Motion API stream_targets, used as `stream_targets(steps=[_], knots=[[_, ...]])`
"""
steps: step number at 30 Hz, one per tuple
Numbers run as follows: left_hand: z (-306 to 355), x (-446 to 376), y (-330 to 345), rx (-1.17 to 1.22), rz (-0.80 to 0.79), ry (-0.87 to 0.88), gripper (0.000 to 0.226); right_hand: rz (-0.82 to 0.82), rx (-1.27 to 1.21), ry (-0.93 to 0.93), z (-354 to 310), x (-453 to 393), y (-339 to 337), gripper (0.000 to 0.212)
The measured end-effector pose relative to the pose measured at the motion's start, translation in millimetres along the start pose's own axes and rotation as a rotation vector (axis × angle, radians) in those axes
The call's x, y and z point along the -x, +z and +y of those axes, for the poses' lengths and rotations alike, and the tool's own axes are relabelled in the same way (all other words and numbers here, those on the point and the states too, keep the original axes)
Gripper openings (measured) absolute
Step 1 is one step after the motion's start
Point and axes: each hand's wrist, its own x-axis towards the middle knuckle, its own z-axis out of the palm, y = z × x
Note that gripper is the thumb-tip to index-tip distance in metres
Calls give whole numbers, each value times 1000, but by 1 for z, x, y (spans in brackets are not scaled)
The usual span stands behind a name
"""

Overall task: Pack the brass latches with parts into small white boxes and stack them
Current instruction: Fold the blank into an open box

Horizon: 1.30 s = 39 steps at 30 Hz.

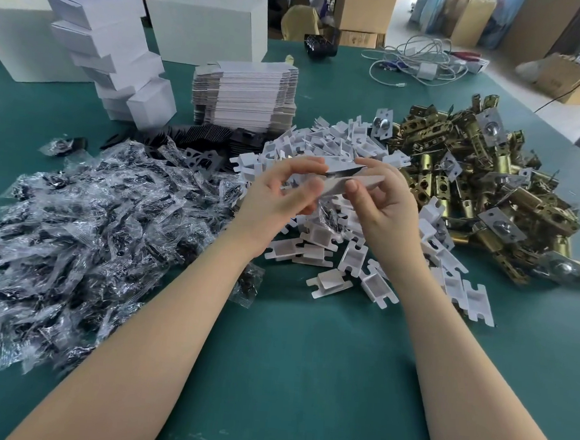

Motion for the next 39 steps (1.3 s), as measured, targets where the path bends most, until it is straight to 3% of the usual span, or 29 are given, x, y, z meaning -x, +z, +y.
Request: stream_targets(steps=[2, 4, 6, 8, 12, 16, 21, 30, 33, 39], knots=[[-1, 1, 2, -74, 12, 35, 28, 43, -57, 43, 0, 2, 3, 26], [-4, 2, 5, -96, 34, 47, 17, 95, -10, 65, 3, 3, 6, 32], [-6, 3, 8, -127, 75, 52, 17, 129, 84, 66, 5, 2, 8, 18], [-8, 4, 11, -175, 120, 69, 15, 169, 117, 78, 8, 0, 8, 27], [-10, 7, 15, -295, 193, 122, 25, 148, 36, 121, 7, 1, 10, 24], [-7, 8, 17, -301, 213, 167, 12, 149, -49, 186, 6, 2, 10, 13], [-8, 12, 23, -326, 227, 206, 25, 193, -81, 231, 4, 2, 10, 6], [-12, 11, 23, -391, 132, 126, 30, 250, -99, 240, 1, 4, 8, 13], [-7, 12, 25, -291, 215, 69, 16, 256, -70, 236, 2, 4, 10, 21], [-10, 11, 24, -222, 294, 21, 17, 265, -59, 212, 1, 4, 16, 24]])
